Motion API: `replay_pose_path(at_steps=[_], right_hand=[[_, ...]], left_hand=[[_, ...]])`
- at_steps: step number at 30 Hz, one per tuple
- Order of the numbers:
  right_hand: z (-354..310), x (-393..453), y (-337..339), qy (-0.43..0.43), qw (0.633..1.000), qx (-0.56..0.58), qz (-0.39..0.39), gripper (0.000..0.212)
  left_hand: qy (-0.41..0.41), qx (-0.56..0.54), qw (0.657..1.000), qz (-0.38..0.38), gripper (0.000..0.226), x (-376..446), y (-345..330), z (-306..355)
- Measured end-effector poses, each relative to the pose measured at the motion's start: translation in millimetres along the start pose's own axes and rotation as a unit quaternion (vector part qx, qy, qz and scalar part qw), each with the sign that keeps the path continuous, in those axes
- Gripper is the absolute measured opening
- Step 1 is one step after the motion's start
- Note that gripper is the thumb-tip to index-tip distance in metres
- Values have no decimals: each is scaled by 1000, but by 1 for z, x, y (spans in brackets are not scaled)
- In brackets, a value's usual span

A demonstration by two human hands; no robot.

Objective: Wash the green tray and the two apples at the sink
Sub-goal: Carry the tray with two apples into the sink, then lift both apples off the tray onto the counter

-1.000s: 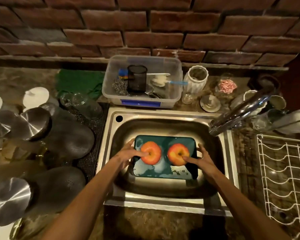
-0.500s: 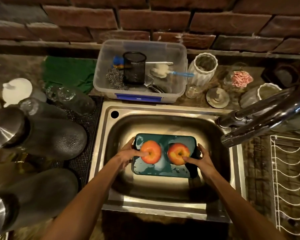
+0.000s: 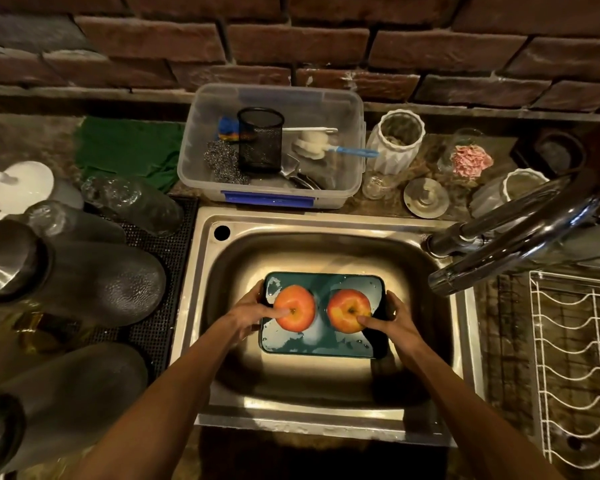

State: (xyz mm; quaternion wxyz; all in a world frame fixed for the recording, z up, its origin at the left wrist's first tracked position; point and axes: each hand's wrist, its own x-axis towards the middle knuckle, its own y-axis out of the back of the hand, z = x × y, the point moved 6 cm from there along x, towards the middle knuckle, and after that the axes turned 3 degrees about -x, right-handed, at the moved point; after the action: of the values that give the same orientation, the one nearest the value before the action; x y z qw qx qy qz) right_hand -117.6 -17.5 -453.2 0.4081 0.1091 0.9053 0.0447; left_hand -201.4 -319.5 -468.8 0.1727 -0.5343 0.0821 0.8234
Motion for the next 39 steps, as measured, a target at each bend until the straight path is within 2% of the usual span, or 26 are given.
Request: replay_pose_path(at_steps=[4,7,9,11,13,15,17,19,22,24,29,34,39], right_hand=[[-9,0,2,-11,1000,1,-9,102],[-24,-2,7,22,998,-63,-2,98],[-37,-4,7,68,989,-131,-2,99],[-50,-6,-3,125,973,-194,-16,100],[-56,-7,-19,163,950,-263,-36,105],[-57,-7,-38,176,924,-335,-48,108],[-52,-5,-52,179,903,-389,-40,109],[-44,-2,-59,164,891,-422,-23,113],[-30,0,-64,144,899,-413,-20,114],[-24,0,-65,156,907,-392,-9,108],[-23,1,-67,189,900,-392,9,97],[-33,-1,-64,190,910,-368,-7,96],[-38,-14,-53,204,914,-351,14,97]], left_hand=[[-37,3,999,21,57,-9,3,7],[-96,-3,994,58,97,-20,7,17],[-149,33,986,72,101,-27,6,26],[-214,130,964,87,97,-33,2,34],[-272,253,924,87,97,-35,-10,38],[-294,339,890,81,104,-34,-24,35],[-288,365,882,81,112,-28,-32,29],[-267,364,888,83,119,-22,-38,22],[-254,351,895,104,119,-17,-43,15],[-259,351,893,112,117,-15,-45,14],[-268,376,880,114,112,-16,-43,13],[-263,385,878,112,110,-20,-47,23],[-244,378,883,137,114,-34,-47,25]])
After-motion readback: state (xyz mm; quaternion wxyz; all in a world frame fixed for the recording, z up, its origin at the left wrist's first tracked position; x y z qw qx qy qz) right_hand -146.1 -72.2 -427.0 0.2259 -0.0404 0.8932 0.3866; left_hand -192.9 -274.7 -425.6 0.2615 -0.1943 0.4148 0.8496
